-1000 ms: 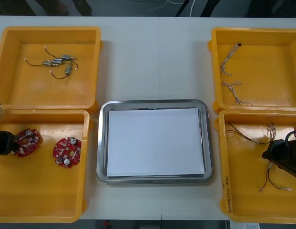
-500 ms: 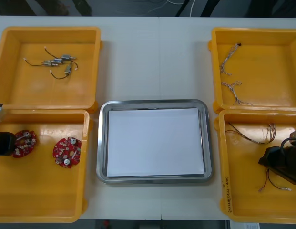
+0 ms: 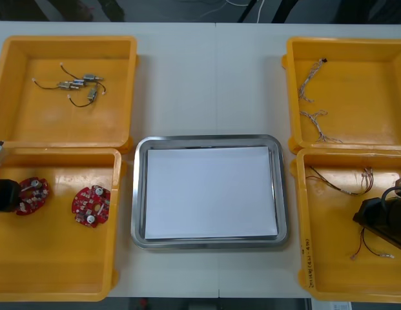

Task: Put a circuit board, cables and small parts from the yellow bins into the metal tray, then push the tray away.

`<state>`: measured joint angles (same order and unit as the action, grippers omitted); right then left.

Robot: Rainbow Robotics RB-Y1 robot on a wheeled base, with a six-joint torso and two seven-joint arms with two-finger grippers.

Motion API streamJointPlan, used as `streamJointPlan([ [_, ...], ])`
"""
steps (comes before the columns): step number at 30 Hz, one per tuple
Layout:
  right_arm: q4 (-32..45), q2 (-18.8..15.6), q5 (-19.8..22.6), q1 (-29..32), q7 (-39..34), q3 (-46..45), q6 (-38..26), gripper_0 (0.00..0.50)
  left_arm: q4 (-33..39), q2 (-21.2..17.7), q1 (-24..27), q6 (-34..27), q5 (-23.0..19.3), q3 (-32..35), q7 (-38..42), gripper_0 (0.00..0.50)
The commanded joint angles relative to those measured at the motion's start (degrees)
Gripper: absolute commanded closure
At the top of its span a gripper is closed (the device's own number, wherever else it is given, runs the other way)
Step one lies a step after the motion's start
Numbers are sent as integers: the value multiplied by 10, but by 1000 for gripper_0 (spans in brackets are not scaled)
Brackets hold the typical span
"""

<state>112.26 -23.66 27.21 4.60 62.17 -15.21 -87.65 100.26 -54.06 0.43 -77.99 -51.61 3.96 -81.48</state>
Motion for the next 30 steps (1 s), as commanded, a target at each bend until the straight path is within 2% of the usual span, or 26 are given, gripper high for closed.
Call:
streamJointPlan([
  [1,3,6,-10,18,-16,11,9,0,39,-29,11,-31,-9,21,10,500],
  [3,4,6,-10,18,-16,11,10,0,49,-29,6,-34,-11,23,12,500],
  [4,4,6,-10,18,-16,11,10,53,53,-29,4,-34,-12,23,12,500],
  [5,3,6,-10,18,-16,11,11,230,62,-29,-1,-34,-12,23,14,500],
  [6,4,6,-9,19,-16,11,11,359,71,-29,-7,-34,-12,24,16,500],
  [10,3,6,-9,22,-16,11,12,497,105,-29,-33,-30,-12,24,22,500],
  [17,5,5,-5,22,-13,6,26,500,140,-29,-90,9,-10,24,24,500],
  [22,43,2,1,20,-5,-9,18,500,143,-29,-116,34,-7,20,17,500],
  [30,146,-33,13,5,-3,-36,-85,500,143,-29,-127,70,17,-7,19,500],
])
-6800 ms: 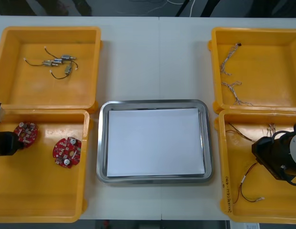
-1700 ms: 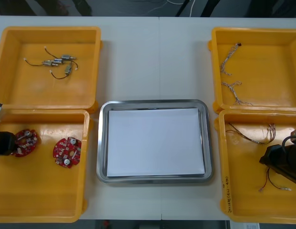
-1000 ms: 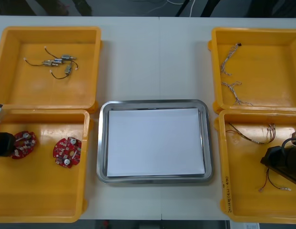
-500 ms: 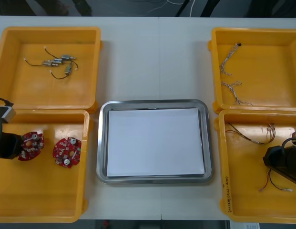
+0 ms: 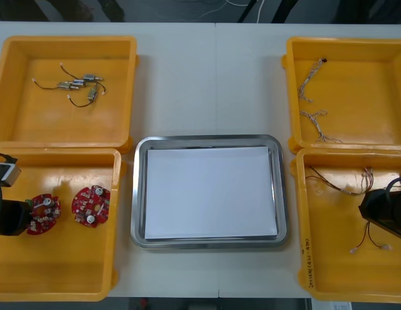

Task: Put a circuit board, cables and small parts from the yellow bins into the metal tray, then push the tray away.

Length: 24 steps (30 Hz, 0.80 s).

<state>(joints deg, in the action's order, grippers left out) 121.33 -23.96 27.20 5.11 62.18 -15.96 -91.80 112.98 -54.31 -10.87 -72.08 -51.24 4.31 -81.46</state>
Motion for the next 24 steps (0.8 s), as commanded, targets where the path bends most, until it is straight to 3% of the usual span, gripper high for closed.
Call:
streamJointPlan([
  [1,65,-36,22,-5,-2,-32,-61,500,15,-26,-13,11,13,-11,19,500],
  [8,102,-75,95,-20,-1,-67,-125,500,15,-27,-21,14,15,-11,17,491],
  [12,116,-101,126,-45,-1,-92,-182,500,15,-28,-28,26,16,-11,16,447],
  [15,130,-122,152,-63,0,-108,-182,500,15,-28,-32,32,17,-11,16,436],
  [19,155,-154,195,-70,0,-116,-182,500,15,-29,-37,36,17,-11,15,362],
  [20,166,-167,213,-71,0,-115,-182,500,15,-30,-40,40,17,-11,16,253],
  [21,168,-172,220,-71,0,-115,-182,500,15,-30,-41,42,17,-11,16,208],
  [23,178,-186,249,-72,2,-113,-182,500,15,-31,-42,43,17,-11,16,28],
  [24,181,-190,262,-73,3,-113,-182,500,15,-32,-42,43,16,-11,15,0],
])
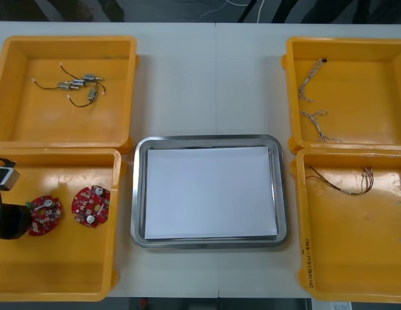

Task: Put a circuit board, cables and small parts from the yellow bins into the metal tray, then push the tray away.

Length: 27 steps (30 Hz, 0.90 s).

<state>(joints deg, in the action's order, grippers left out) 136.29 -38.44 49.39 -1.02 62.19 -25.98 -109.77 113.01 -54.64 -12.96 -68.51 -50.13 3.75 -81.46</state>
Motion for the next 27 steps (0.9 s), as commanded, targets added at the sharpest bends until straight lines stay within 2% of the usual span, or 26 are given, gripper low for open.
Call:
streamJointPlan([
  [1,34,-51,59,-14,5,-12,-2,500,15,-29,-21,7,4,-5,16,0],
  [5,41,-70,122,-36,12,-8,-2,500,15,-30,-21,7,0,-1,15,0],
  [8,41,-81,155,-55,18,2,-2,500,17,-30,-21,2,-4,6,15,0],
  [13,53,-115,196,-100,33,47,-2,500,42,-31,-17,-55,-13,36,18,0],
  [18,59,-140,226,-146,43,98,-2,500,65,-31,-5,-116,-26,65,24,0],
  [23,59,-153,228,-202,54,163,-2,500,72,-31,22,-174,-69,102,33,0],
  [27,59,-163,222,-236,61,217,-2,500,71,-31,51,-220,-85,123,42,0],
])
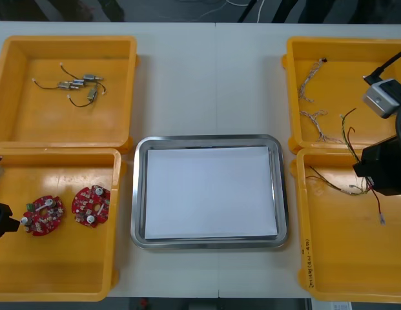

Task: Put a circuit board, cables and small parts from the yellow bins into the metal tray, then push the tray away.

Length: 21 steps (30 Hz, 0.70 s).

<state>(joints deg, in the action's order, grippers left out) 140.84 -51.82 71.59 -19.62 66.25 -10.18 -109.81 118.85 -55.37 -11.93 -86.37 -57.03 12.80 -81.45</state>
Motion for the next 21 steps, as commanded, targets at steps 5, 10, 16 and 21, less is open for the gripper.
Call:
streamJointPlan([
  [5,14,-44,-29,-95,27,142,-2,500,13,-24,88,-94,-17,36,97,0],
  [10,14,-45,-56,-120,31,200,-2,500,13,-24,120,-124,-19,36,139,0],
  [16,13,-46,-79,-156,37,259,-2,500,12,-24,141,-129,-16,36,194,0],
  [21,10,-47,-80,-185,42,304,7,500,11,-24,146,-121,3,35,215,0],
])
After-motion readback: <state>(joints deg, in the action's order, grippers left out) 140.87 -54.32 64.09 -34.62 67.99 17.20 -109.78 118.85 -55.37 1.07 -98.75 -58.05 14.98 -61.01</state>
